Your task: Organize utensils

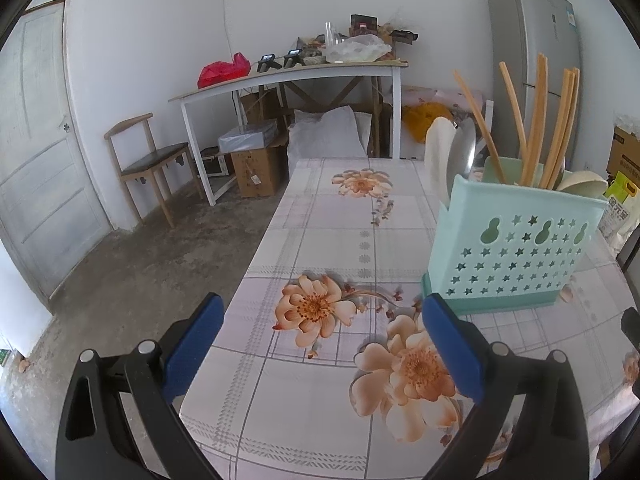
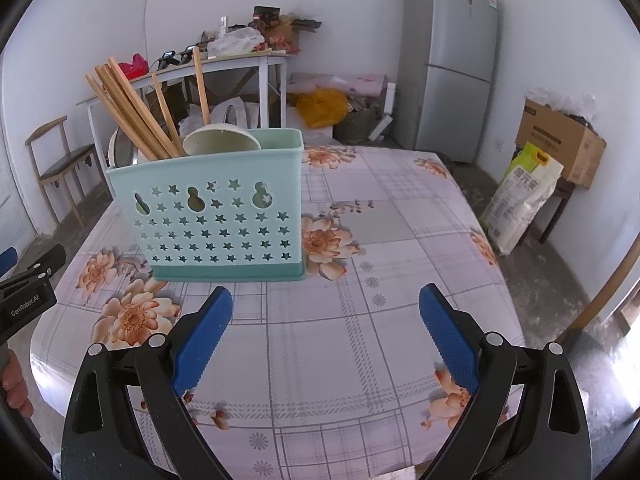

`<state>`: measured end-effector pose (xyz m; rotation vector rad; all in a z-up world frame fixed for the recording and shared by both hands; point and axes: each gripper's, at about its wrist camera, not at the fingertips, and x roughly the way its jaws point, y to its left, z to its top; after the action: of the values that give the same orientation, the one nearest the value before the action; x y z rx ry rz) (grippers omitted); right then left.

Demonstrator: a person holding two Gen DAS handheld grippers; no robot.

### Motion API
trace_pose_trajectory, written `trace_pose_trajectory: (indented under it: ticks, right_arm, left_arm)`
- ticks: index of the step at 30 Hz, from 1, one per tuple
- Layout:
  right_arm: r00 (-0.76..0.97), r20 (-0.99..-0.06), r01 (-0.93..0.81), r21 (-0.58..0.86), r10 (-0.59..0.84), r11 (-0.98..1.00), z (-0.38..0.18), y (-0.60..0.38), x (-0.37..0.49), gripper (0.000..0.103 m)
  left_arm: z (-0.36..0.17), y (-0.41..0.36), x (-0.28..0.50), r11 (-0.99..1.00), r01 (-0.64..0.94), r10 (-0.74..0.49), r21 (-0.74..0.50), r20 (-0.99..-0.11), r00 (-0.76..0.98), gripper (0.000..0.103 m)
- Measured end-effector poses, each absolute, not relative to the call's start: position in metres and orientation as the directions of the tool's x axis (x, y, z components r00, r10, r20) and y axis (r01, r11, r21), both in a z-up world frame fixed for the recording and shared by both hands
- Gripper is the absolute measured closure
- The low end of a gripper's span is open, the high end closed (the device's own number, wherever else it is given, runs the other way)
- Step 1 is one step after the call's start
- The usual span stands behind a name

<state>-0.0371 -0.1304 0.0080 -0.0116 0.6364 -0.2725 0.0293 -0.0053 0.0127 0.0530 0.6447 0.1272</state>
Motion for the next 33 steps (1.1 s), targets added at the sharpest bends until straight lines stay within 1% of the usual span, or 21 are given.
trace_pose_trajectory:
  ticks: [33]
  right_arm:
    - [0.768,-0.592,0.240,-0.088,-0.245,0.967,0.0076,-0.1303,-0.0365,0.013]
  left_arm:
    - [0.0122,-0.0040,0.0307,0.990,-0.108,0.138,0.085,-0.604,0.785,0.006]
